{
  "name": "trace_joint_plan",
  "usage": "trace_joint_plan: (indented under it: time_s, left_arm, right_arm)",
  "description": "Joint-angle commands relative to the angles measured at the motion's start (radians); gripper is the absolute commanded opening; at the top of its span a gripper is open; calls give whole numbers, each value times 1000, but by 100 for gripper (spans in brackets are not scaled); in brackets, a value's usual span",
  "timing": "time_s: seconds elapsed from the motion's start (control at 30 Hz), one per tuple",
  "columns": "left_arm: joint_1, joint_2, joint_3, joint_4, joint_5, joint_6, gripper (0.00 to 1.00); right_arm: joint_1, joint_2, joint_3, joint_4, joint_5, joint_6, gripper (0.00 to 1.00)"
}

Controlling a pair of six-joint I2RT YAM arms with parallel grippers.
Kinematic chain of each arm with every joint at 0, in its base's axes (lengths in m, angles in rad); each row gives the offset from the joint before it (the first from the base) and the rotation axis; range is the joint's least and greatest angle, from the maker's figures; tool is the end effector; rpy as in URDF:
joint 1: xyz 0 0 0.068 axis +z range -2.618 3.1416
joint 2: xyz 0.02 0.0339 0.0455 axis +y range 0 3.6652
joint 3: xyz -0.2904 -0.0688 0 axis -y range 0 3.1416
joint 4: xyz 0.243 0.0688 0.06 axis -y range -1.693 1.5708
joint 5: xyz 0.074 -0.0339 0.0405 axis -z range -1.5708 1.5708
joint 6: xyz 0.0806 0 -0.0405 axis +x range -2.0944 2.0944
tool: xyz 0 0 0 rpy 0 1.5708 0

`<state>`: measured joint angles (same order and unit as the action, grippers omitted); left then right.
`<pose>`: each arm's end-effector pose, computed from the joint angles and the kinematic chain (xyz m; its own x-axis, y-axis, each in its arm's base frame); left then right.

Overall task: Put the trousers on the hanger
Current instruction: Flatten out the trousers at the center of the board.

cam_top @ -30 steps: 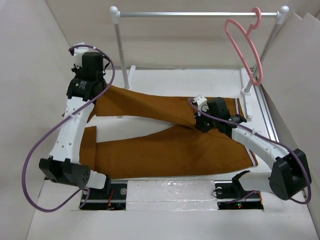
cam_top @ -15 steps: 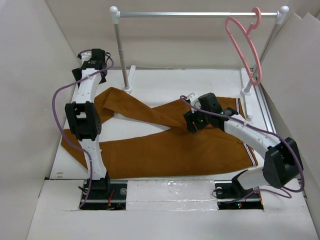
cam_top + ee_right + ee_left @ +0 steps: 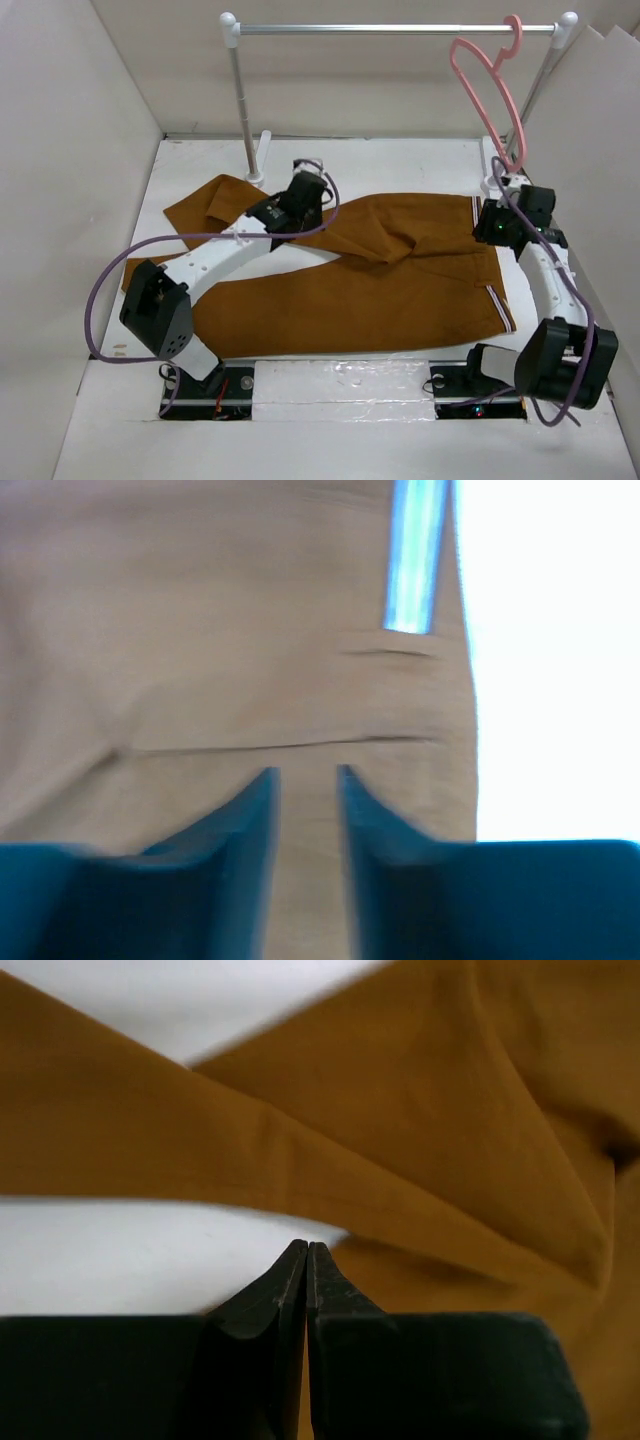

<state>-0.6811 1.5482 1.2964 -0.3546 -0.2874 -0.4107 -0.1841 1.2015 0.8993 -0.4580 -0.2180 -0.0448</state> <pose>0.3158 -0.2266 0.3152 -0.5748 -0.0270 -0.8179 0.2109 0.9608 -0.1800 0.2742 -0.0333 0.2641 -0.6778 0.0817 -0.7306 -0.0057 0.9932 0.1164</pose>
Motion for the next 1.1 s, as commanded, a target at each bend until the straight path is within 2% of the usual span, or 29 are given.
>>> trace_joint_plan:
  time_s: [0.0,0.07,0.17,0.2,0.43,0.53,0.6,0.67,0.77,0.83,0.9,0.93,1.0,1.07]
  left_arm:
    - [-33,-37,-112,144,189,-118,0]
    - [-87,-42,-143,179,255,-148,0]
    - [-248,-45,-141,190,220,-177,0]
    - [-344,-46,-147,200,208,-181,0]
    - [-452,9,-226,266,269,-200,0]
    - [-463,6,-262,282,266,-197,0]
    - [-463,-3,-276,281,260,-195,0]
    - [-463,-28,-308,286,251,-191,0]
    - [-463,-68,-351,290,244,-191,0]
    - [-463,-89,-385,293,243,-191,0]
    - [-463,-100,-401,289,241,-191,0]
    - [-463,-108,-413,286,241,-191,0]
    - [-463,-122,-425,289,251,-191,0]
    - [-463,-140,-430,296,267,-189,0]
  right_arm:
    - [-104,47,6,45,-51,8,48]
    - [-147,70,4,16,-50,5,61]
    - [-245,66,-69,45,-67,43,70]
    - [-306,66,-120,65,-108,86,71]
    - [-318,96,-289,140,-179,212,66]
    - [-318,67,-376,156,-224,264,60]
    - [-318,-15,-440,139,-234,295,41]
    - [-318,-98,-488,82,-247,322,30]
    - [-308,-313,-556,-72,-248,336,21]
    - [-299,-501,-589,-195,-259,339,21]
    - [-299,-616,-580,-260,-238,352,37]
    - [-299,-694,-541,-283,-215,350,56]
    - [-299,-692,-492,-262,-167,338,69]
    - [-299,-526,-441,-132,-193,289,75]
